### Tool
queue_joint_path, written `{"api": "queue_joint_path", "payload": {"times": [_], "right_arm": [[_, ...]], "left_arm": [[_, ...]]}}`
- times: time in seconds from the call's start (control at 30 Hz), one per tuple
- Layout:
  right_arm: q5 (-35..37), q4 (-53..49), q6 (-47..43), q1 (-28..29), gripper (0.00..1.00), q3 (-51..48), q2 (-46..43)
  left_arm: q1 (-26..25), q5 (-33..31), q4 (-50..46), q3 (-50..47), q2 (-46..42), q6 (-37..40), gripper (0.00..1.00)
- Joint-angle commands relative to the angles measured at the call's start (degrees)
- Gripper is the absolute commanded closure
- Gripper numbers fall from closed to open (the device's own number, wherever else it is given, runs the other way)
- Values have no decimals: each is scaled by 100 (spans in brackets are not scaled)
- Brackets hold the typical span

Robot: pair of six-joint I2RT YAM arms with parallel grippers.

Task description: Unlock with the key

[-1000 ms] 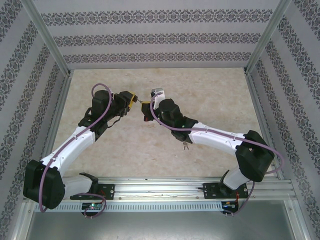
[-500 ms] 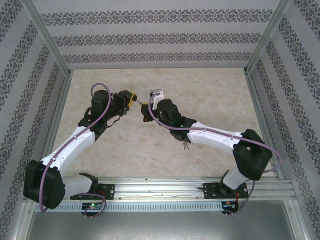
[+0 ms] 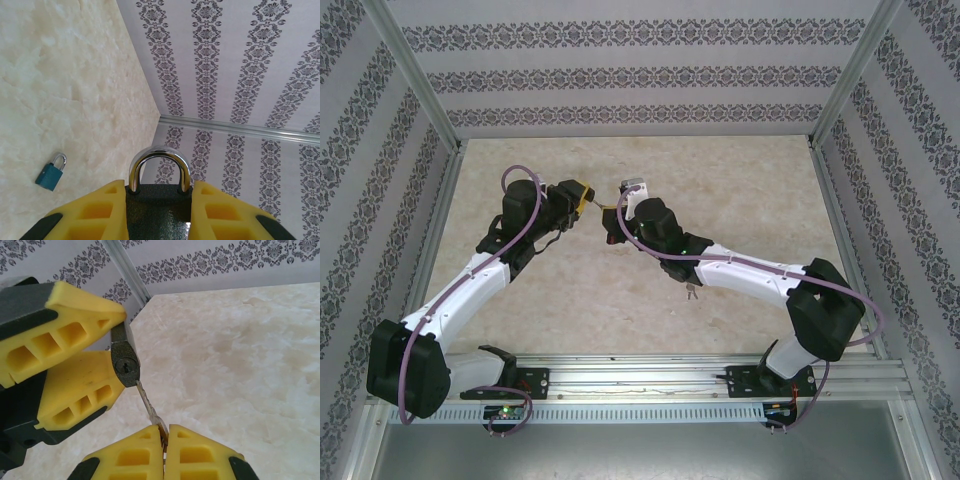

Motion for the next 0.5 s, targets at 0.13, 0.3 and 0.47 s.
{"api": "queue_joint_path", "payload": {"times": [0.13, 0.3, 0.47], "right_arm": [[-17, 159, 77, 67, 100, -68, -253], [11, 150, 17, 58, 100, 60, -205], [7, 68, 23, 49, 100, 191, -84]], "left_arm": [[30, 119, 430, -19, 7, -55, 96], [26, 168, 450, -36, -10, -72, 96], [28, 194, 488, -29, -11, -59, 96]]}}
